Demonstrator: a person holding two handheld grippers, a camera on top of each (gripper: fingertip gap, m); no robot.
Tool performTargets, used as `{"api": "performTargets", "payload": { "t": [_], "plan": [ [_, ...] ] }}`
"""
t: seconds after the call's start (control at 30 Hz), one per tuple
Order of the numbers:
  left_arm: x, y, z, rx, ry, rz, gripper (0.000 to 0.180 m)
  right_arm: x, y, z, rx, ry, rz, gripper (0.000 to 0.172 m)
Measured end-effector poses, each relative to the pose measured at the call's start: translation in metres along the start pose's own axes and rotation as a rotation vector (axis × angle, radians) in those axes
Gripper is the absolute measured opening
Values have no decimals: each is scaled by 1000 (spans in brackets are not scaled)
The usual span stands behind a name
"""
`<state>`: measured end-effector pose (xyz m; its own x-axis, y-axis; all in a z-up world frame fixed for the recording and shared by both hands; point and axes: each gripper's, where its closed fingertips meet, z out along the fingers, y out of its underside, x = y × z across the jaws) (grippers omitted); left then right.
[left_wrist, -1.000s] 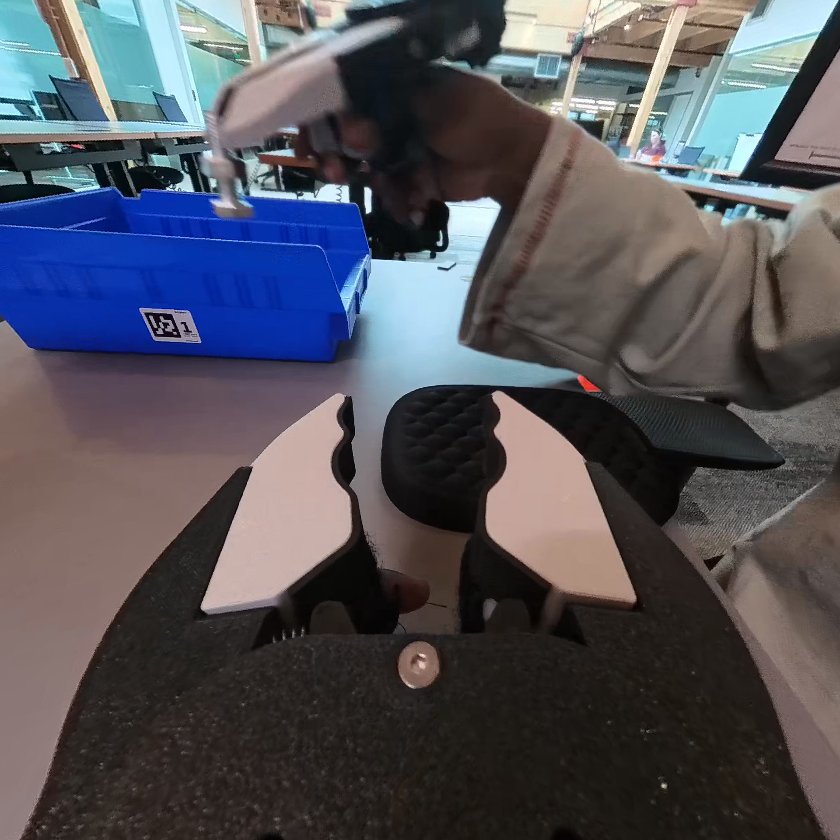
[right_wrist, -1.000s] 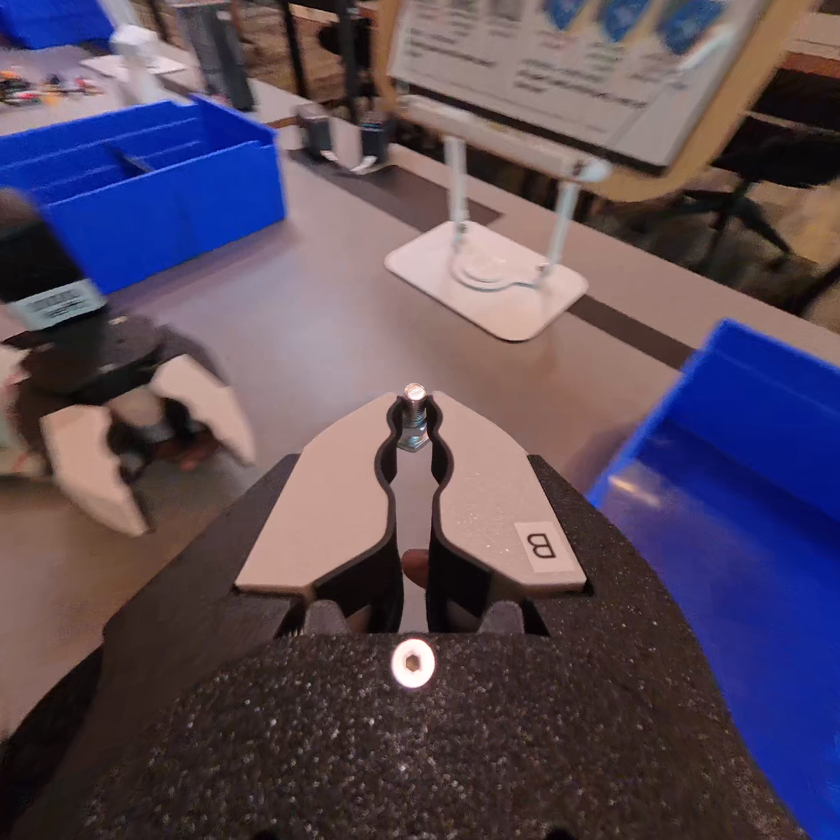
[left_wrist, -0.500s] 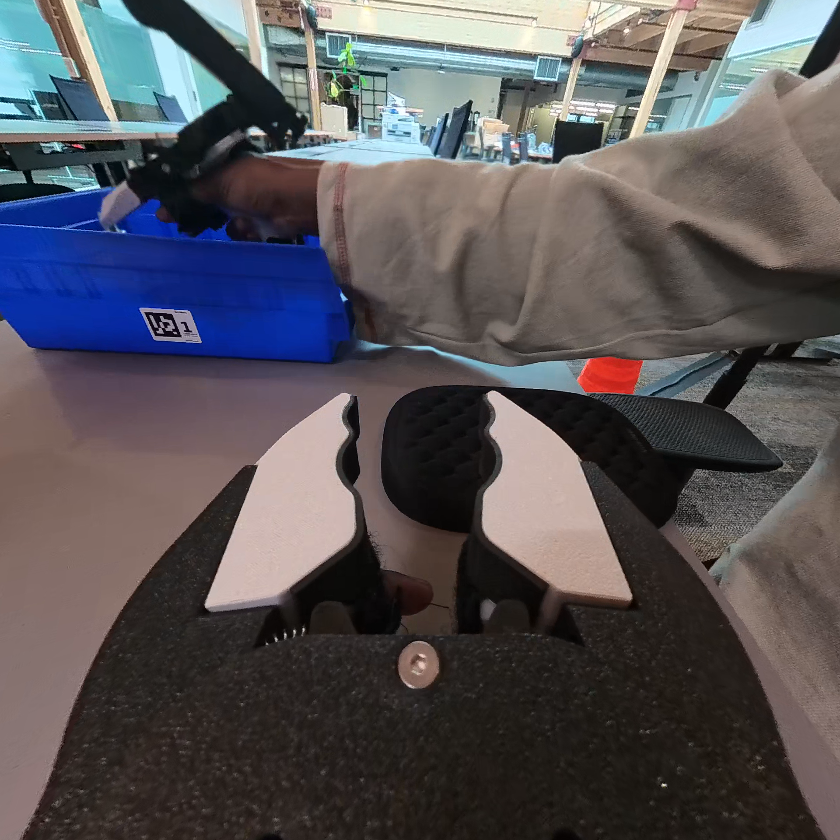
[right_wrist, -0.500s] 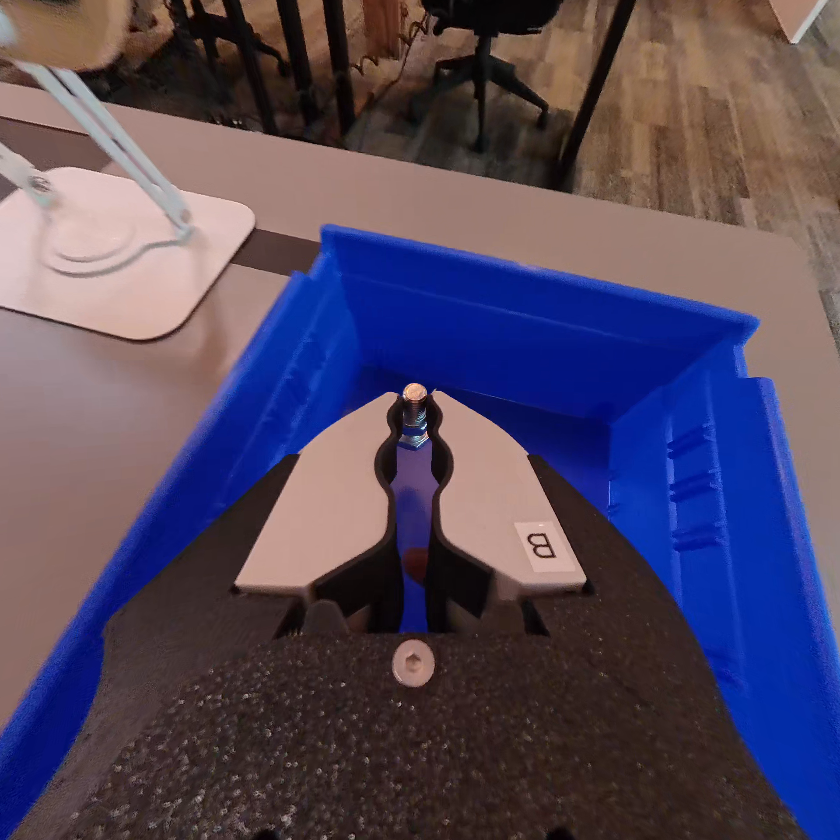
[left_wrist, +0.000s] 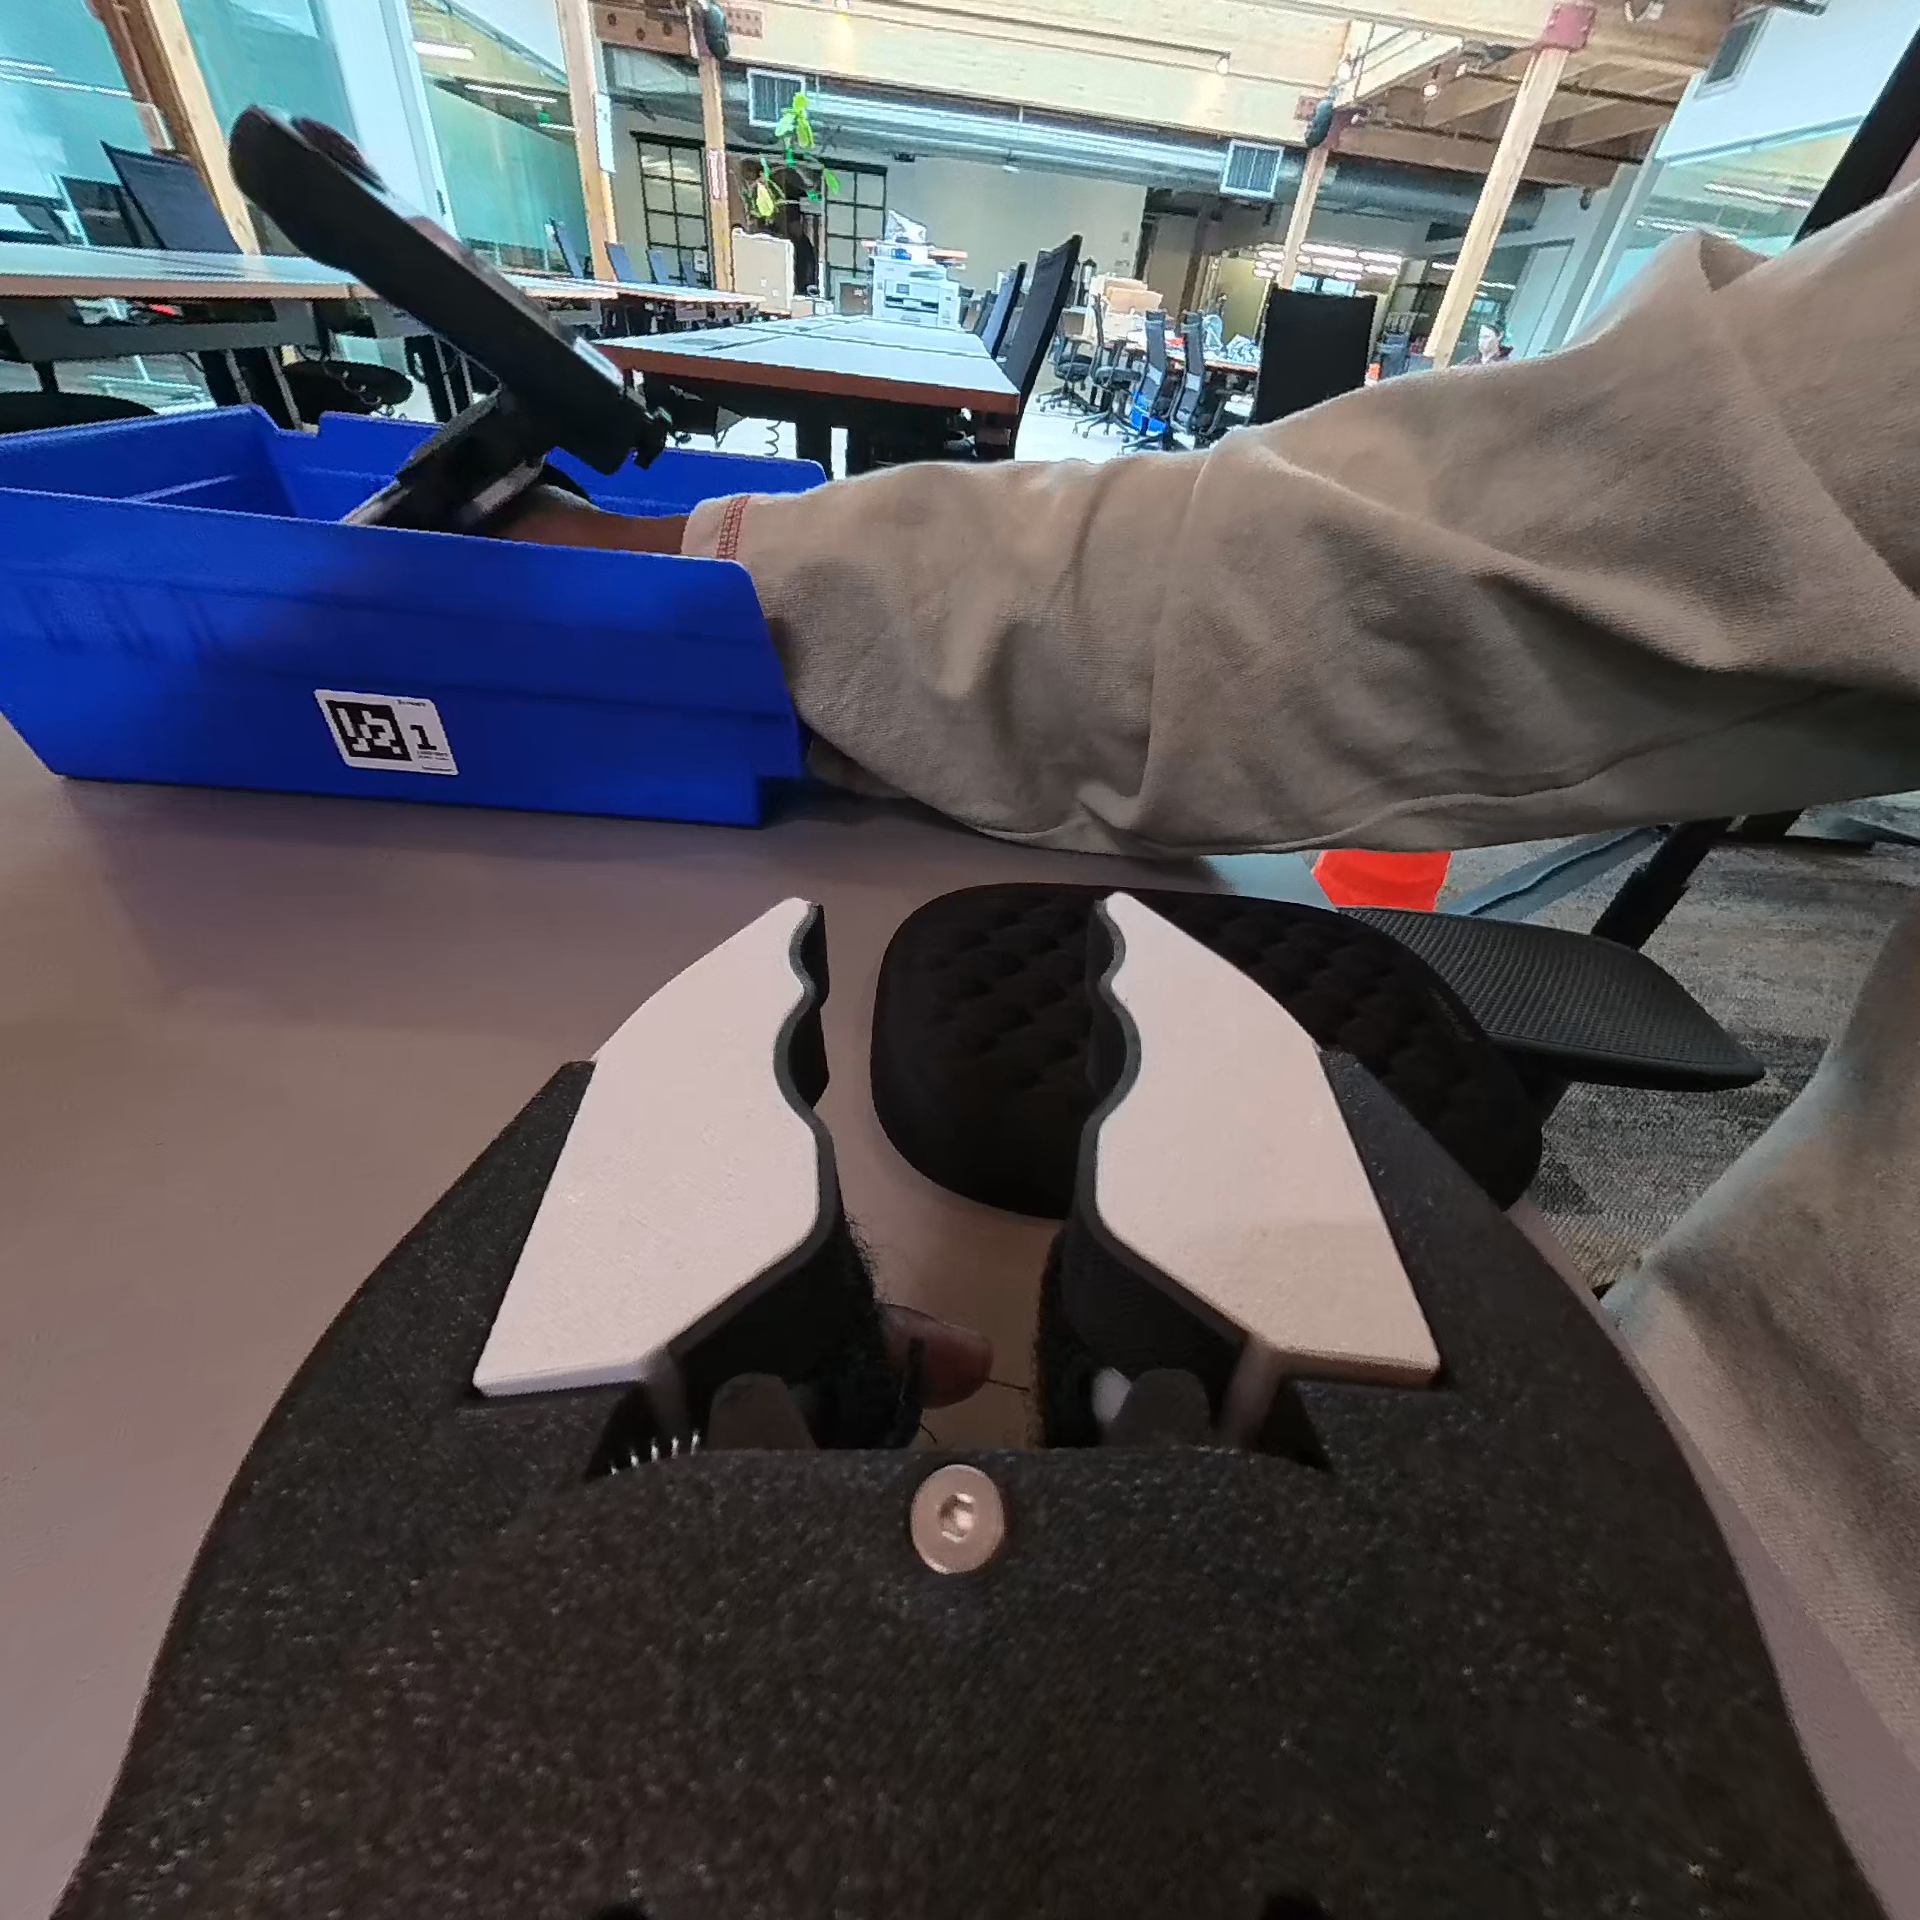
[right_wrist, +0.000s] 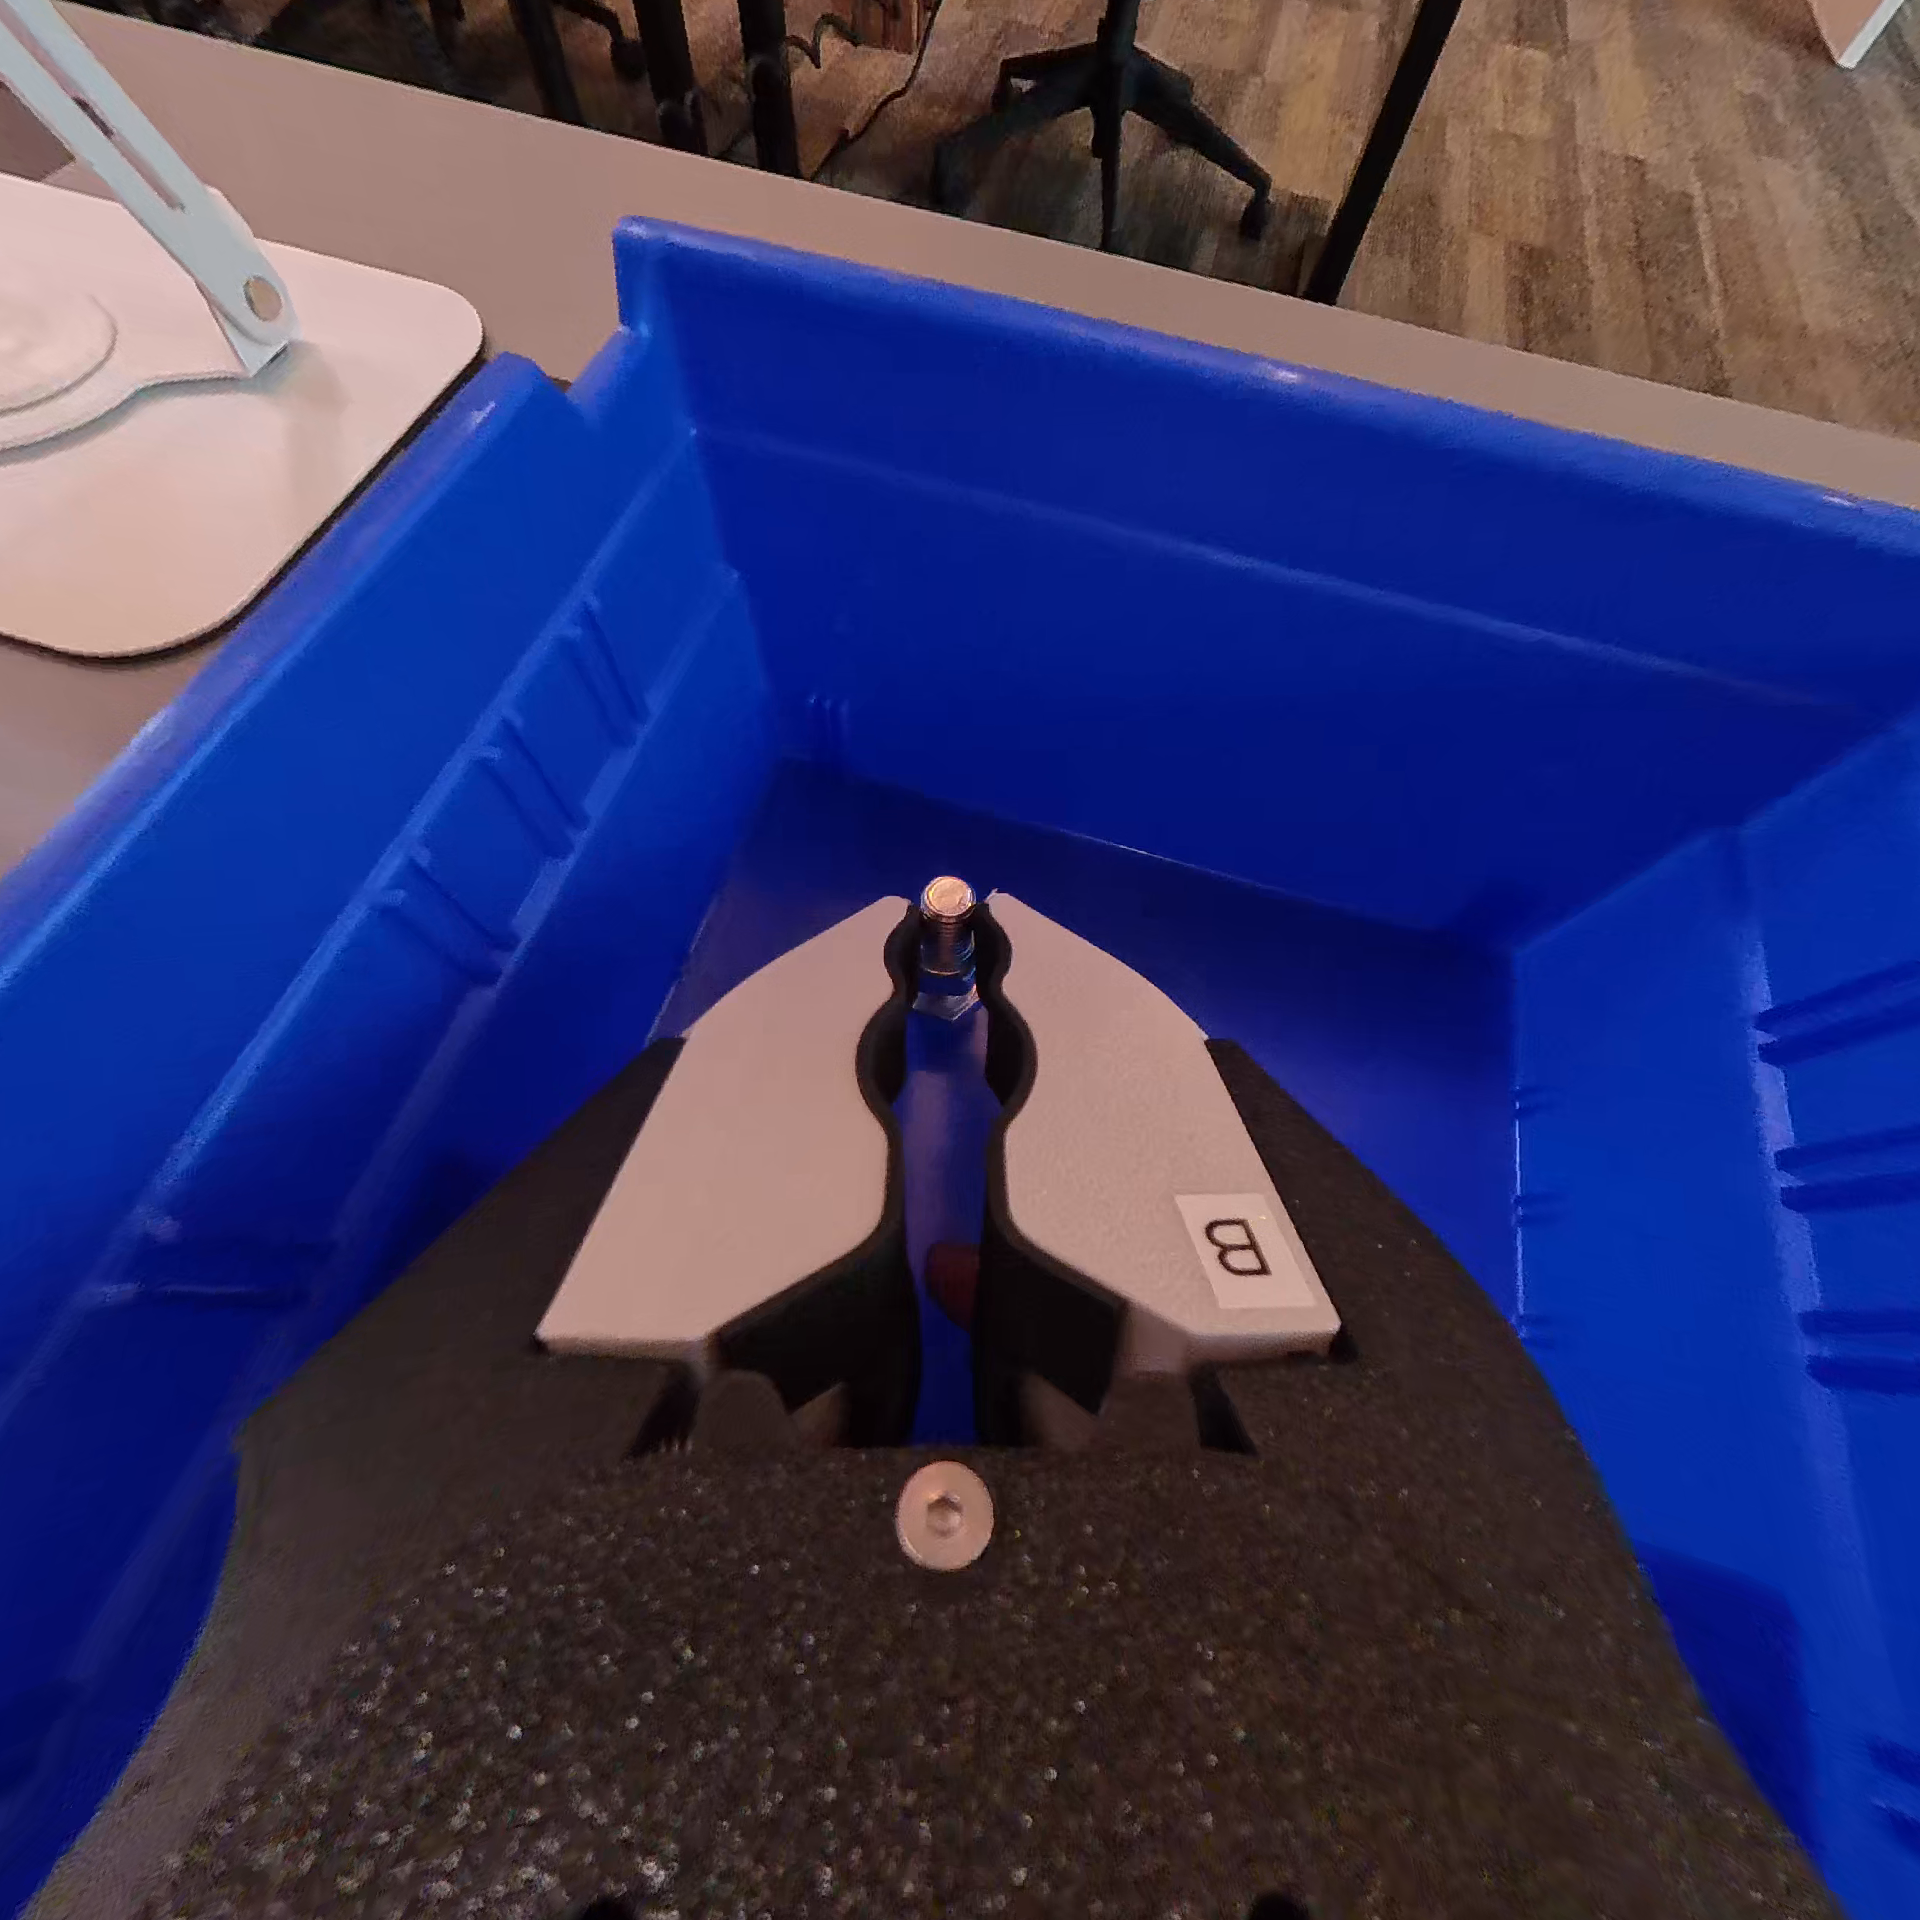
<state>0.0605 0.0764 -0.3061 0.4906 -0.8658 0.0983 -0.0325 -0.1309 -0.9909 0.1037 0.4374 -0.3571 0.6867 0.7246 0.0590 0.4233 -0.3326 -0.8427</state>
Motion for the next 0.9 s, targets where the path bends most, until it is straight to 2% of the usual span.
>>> {"api": "performTargets", "payload": {
  "t": [0.33, 0.53, 0.63, 0.73, 0.9],
  "plan": [
    [2, 1, 1, -10, 7, 11, 47, -2, 7, 1, -32, 5, -36, 10],
    [3, 2, 2, -15, 8, 24, 46, -2, -13, -14, 43, 9, -13, 21],
    [3, 2, 1, -13, 7, 25, 46, 1, -34, -41, 135, 13, 32, 37],
    [4, 2, 2, -21, 10, 34, 46, -1, -55, -83, 251, 35, 93, 68],
    [3, 3, 3, -27, 13, 24, 46, -54, -81, -164, 436, 23, 69, 84]
  ]
}}
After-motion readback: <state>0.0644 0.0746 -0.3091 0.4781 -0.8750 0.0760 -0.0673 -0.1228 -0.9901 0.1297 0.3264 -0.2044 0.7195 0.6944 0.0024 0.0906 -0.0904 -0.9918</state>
